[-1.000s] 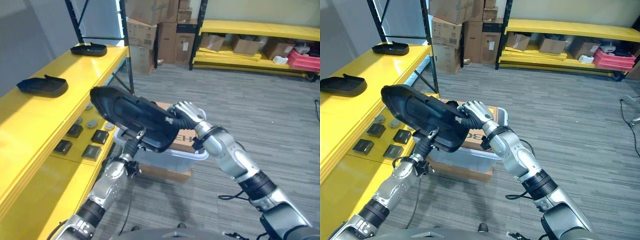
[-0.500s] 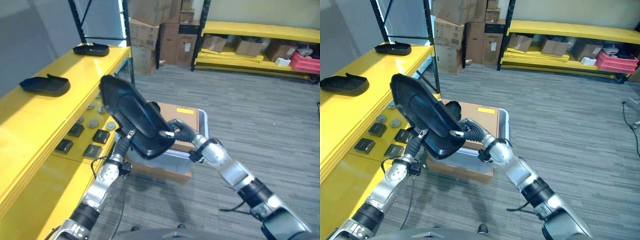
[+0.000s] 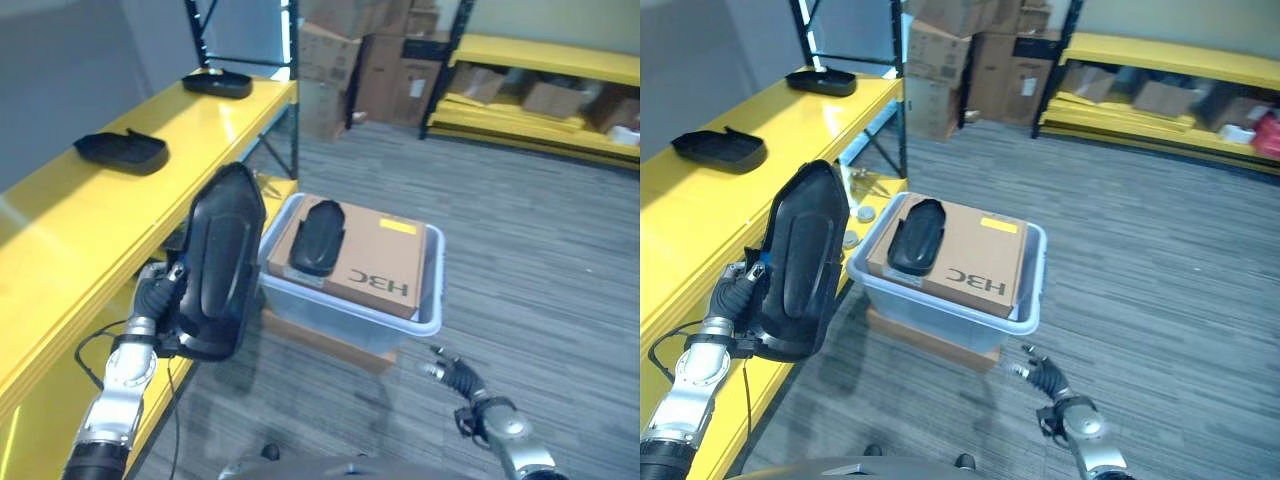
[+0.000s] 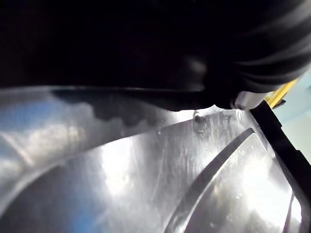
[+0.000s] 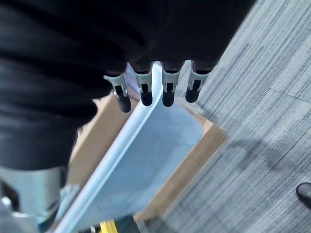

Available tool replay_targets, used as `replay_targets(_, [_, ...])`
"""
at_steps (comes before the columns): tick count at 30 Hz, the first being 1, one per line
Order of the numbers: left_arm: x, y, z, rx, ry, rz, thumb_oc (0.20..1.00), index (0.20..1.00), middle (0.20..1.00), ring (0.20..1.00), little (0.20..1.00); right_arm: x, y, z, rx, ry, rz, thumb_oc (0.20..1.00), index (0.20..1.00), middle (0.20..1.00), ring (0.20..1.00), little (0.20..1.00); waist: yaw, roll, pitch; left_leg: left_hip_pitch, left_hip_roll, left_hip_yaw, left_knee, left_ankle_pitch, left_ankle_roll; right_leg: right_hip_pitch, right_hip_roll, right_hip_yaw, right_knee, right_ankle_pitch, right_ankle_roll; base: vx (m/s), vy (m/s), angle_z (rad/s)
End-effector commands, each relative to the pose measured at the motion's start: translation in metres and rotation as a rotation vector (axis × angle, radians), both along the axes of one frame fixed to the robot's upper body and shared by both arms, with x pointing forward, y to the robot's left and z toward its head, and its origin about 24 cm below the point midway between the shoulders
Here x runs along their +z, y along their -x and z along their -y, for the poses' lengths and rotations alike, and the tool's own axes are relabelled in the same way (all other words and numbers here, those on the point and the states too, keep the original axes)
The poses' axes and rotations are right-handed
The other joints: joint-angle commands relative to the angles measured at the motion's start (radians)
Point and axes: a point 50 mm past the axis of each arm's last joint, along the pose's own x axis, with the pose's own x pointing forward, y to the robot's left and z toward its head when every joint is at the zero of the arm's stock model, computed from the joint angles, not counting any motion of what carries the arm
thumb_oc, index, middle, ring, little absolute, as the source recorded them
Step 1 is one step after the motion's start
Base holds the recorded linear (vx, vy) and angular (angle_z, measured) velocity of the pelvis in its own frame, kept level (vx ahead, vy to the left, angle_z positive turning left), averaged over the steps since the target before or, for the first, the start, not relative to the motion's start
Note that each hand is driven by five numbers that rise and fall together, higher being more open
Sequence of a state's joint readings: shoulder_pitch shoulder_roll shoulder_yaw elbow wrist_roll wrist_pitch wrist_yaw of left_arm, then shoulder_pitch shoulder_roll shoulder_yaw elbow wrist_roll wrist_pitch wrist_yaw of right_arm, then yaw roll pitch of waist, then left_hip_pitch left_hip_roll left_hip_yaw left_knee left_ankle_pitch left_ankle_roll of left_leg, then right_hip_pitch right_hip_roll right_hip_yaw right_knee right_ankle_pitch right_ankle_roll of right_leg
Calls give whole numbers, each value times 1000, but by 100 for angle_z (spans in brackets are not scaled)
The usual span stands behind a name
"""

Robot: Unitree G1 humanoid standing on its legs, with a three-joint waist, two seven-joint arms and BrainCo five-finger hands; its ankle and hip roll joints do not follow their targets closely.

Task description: Move parts from the plastic box to the shelf.

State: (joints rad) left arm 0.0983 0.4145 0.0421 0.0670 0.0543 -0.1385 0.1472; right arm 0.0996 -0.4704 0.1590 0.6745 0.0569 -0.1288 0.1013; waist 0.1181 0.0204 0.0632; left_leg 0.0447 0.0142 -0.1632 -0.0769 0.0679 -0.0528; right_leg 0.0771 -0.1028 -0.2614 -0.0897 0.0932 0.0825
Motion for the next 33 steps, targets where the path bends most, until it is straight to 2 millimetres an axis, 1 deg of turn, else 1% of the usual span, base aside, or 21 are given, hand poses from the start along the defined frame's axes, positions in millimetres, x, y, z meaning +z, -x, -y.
replay_targets(1, [61,-19,4,-38,11,337,200,200,200,200,200,1,-18,2,-24,99,33,1000,1000,1000,1000,1000,29,-11,19,-100,23,43,37,68,-64,60,-56,-83,4,-27,29,-135,54,82])
replay_targets(2, [67,-20,8,-47,11,365,200,200,200,200,200,-6,-13,2,-48,99,-5,1000,1000,1000,1000,1000,24,-9,26,-149,20,113,54,92,-64,58,-67,-121,2,-23,33,-115,55,121])
replay_targets(3, [67,-20,8,-46,11,365,200,200,200,200,200,-6,-13,2,-48,99,-5,1000,1000,1000,1000,1000,23,-9,24,-151,20,112,54,92,-63,56,-67,-122,2,-23,33,-80,52,165])
replay_targets(6, [88,-25,16,-50,-15,472,200,200,200,200,200,-41,21,-6,-113,99,-219,1000,1000,1000,1000,1000,21,-5,30,-203,66,374,22,129,-44,70,-68,-201,5,-45,43,17,4,143])
replay_targets(7, [89,-25,16,-50,-17,472,200,200,200,200,200,-41,21,-7,-113,98,-219,1000,1000,1000,1000,1000,21,-6,30,-202,66,374,20,130,-45,70,-68,-202,5,-46,42,149,54,81])
replay_targets(8, [95,-24,19,-52,-46,506,200,200,200,200,200,-56,43,-14,-125,89,-336,1000,1000,1000,1000,1000,34,-6,10,-201,60,373,-4,111,-28,92,-72,-249,5,-64,51,140,124,67])
replay_targets(10, [105,-23,21,-42,-127,553,200,200,200,200,200,-64,55,-20,-114,96,-413,1000,1000,1000,1000,1000,52,-17,-11,-203,26,327,-9,91,-17,111,-85,-271,10,-79,52,169,150,58])
replay_targets(12, [110,-22,22,-44,-167,570,200,200,200,200,200,-68,61,-24,-106,96,-449,1000,1000,1000,1000,1000,57,-30,-22,-198,18,333,-10,83,-10,119,-94,-279,32,-89,50,182,124,60])
replay_targets(14, [130,-22,31,-85,-304,655,200,200,200,200,200,-75,74,-35,37,157,-544,1000,1000,1000,1000,1000,70,-67,-34,-162,-26,318,-10,38,35,100,-153,-287,212,-75,72,322,239,52])
replay_targets(15, [133,-23,33,-91,-319,669,200,200,200,200,200,-76,74,-35,11,155,-542,1000,1000,1000,1000,1000,56,-75,-28,-139,-40,305,-10,23,53,69,-176,-263,292,-64,81,210,259,62])
replay_targets(16, [141,-23,39,-113,-379,709,200,200,200,200,200,-77,78,-37,-55,130,-550,1000,1000,1000,1000,1000,23,-72,1,-107,-55,289,-10,16,86,-19,-184,-173,427,-17,84,131,176,73])
replay_targets(17, [145,-22,43,-123,-414,730,200,200,200,200,200,-77,76,-37,-85,120,-541,1000,1000,1000,1000,1000,-1,-68,8,-103,-58,267,-10,10,90,-67,-131,-73,434,-34,73,175,95,77])
replay_targets(18, [149,-25,53,-162,-408,765,200,200,200,200,200,-77,73,-42,-104,97,-521,1000,1000,1000,1000,1000,-36,-63,14,-96,-61,213,-10,13,85,-131,11,125,354,-125,37,144,-27,81])
replay_targets(22, [152,-24,57,-182,-395,786,200,200,200,200,200,-78,74,-45,-85,105,-530,1000,1000,1000,1000,1000,-42,-44,22,-83,-57,171,-10,-10,78,-156,-18,171,185,-57,39,158,-90,79])
replay_targets(23, [151,-24,57,-179,-387,786,200,200,200,200,200,-79,76,-46,-77,102,-533,1000,1000,1000,1000,1000,-59,-44,22,-70,-59,150,-10,-20,76,-182,-13,220,155,-29,42,278,-121,49])
replay_targets(24, [153,-26,62,-196,-380,796,200,200,200,200,200,-79,79,-44,-87,105,-536,1000,1000,1000,1000,1000,-99,-44,26,-45,-61,83,-10,-30,74,-221,22,377,142,1,54,338,-271,110])
replay_targets(25, [152,-26,65,-213,-370,797,200,200,200,200,200,-80,86,-41,-98,111,-565,1000,1000,1000,1000,1000,-101,-52,34,-30,-54,48,-10,-37,63,-242,24,411,130,30,60,318,-375,173])
replay_targets(27, [149,-25,63,-204,-381,782,200,200,200,200,200,-82,94,-43,-107,108,-587,1000,1000,1000,1000,1000,-103,-58,32,-25,-49,19,-10,-33,55,-214,5,360,112,25,50,139,-348,146])
replay_targets(28, [144,-22,54,-154,-363,762,200,200,200,200,200,-83,102,-41,-102,115,-610,1000,1000,1000,1000,1000,-97,-57,24,-33,-14,1,-10,-31,28,-184,13,315,100,13,38,84,-343,73])
replay_targets(31, [140,-15,47,-102,-326,753,200,200,200,200,200,-83,106,-40,-60,143,-624,1000,1000,1000,1000,1000,-96,-56,18,-42,20,-23,1,-22,3,-138,13,225,72,9,23,136,-331,108])
replay_targets(33, [139,-14,45,-87,-309,754,200,200,200,200,200,-82,104,-36,-21,175,-622,1000,1000,1000,1000,1000,-85,-57,40,-79,17,-16,89,-25,-14,-112,13,189,82,-6,5,107,-217,86])
